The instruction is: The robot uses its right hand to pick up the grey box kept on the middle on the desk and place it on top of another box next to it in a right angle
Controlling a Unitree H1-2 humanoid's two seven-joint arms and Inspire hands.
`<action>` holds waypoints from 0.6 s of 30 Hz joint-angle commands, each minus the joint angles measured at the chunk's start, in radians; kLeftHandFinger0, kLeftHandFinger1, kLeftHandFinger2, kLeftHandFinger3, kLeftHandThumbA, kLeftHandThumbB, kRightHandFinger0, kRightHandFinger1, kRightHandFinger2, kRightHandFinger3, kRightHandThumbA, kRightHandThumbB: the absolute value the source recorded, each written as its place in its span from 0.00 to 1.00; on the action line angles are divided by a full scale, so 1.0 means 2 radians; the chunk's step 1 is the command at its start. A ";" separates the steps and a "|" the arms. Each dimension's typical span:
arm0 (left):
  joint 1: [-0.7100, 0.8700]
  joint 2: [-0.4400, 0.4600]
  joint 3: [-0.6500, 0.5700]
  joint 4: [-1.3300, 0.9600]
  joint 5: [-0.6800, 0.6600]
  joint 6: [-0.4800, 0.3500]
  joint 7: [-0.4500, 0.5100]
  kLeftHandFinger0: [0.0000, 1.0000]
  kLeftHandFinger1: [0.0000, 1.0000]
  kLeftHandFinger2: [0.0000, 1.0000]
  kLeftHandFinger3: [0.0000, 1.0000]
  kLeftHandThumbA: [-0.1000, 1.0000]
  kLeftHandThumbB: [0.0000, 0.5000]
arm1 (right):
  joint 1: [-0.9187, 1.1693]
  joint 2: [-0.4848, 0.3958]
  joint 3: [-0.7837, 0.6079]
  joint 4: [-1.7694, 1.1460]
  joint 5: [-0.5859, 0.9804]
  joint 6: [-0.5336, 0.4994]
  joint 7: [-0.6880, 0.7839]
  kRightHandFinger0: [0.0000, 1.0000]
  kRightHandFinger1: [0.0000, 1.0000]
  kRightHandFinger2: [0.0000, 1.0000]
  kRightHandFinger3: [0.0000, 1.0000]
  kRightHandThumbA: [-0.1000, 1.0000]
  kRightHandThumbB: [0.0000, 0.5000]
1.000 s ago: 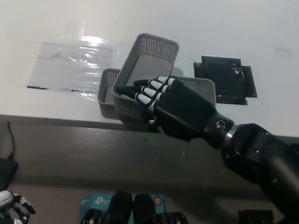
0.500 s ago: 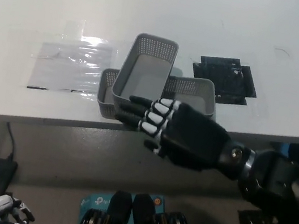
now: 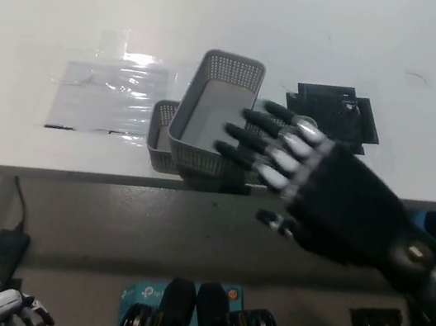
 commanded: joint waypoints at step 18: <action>-0.004 0.011 0.001 -0.013 0.013 -0.001 0.005 0.53 0.46 0.59 0.70 0.47 0.71 | 0.230 0.204 -0.228 0.156 0.150 0.062 -0.153 1.00 1.00 1.00 1.00 0.55 0.37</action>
